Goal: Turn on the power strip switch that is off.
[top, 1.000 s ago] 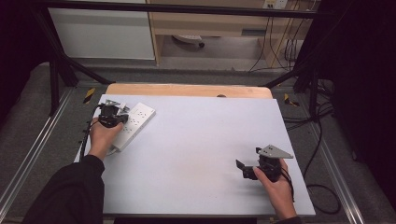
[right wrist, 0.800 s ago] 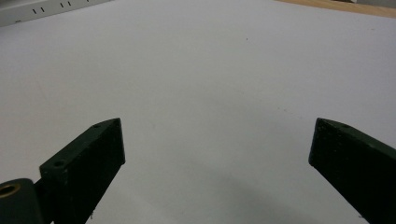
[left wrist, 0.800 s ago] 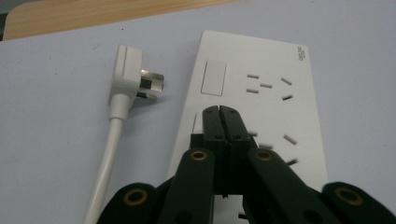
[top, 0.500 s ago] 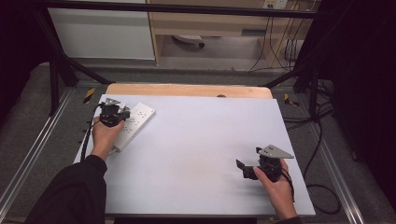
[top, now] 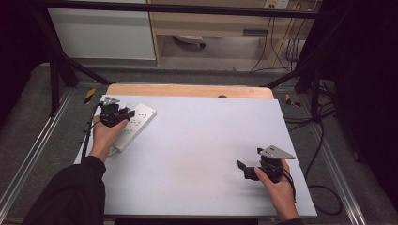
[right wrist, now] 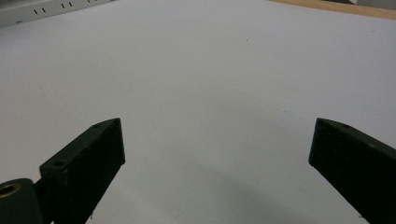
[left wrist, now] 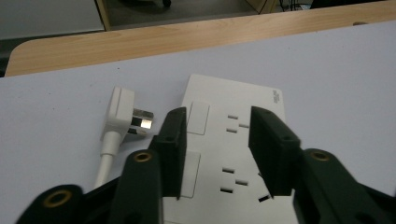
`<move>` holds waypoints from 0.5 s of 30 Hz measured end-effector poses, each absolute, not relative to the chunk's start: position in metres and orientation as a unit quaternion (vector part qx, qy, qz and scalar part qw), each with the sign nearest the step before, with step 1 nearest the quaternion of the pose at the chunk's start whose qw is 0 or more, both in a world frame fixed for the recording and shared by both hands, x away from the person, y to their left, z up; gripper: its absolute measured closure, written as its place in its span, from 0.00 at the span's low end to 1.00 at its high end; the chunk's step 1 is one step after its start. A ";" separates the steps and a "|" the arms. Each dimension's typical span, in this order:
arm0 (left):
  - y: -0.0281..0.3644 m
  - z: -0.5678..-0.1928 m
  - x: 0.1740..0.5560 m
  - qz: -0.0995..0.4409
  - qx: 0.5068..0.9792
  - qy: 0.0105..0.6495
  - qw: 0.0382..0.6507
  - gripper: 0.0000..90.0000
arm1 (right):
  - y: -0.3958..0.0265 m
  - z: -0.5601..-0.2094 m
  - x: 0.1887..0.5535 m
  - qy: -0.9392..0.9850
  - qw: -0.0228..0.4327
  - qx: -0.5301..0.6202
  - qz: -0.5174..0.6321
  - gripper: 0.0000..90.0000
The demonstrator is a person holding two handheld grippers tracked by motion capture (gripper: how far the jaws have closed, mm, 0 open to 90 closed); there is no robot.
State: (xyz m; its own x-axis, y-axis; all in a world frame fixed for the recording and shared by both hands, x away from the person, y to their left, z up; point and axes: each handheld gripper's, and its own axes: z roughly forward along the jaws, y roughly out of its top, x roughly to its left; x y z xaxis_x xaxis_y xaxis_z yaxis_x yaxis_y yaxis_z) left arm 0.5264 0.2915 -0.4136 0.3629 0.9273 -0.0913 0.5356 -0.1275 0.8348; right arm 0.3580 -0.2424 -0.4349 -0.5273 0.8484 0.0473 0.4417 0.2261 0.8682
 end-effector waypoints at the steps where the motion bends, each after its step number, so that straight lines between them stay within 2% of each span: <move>1: 0.291 -0.414 0.526 0.235 0.713 0.513 0.416 0.54 | -0.242 -0.435 0.358 0.750 0.226 0.430 0.449 0.04; 6: 0.287 -0.411 0.525 0.227 0.705 0.512 0.434 0.38 | -0.242 -0.435 0.358 0.750 0.226 0.430 0.449 0.04; 11: 0.283 -0.411 0.525 0.219 0.700 0.522 0.435 0.14 | -0.242 -0.435 0.358 0.750 0.226 0.430 0.449 0.04; 15: 0.280 -0.411 0.525 0.215 0.703 0.517 0.438 0.11 | -0.242 -0.435 0.358 0.750 0.225 0.429 0.450 0.04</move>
State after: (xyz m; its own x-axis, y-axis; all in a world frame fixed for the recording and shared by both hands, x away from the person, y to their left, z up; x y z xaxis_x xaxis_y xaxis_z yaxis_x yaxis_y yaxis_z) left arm 0.5246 0.2804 -0.4112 0.3720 0.9158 -0.1513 0.5391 -0.0805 0.8384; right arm 0.3583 -0.2418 -0.4351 -0.5298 0.8467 0.0487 0.4418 0.2265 0.8680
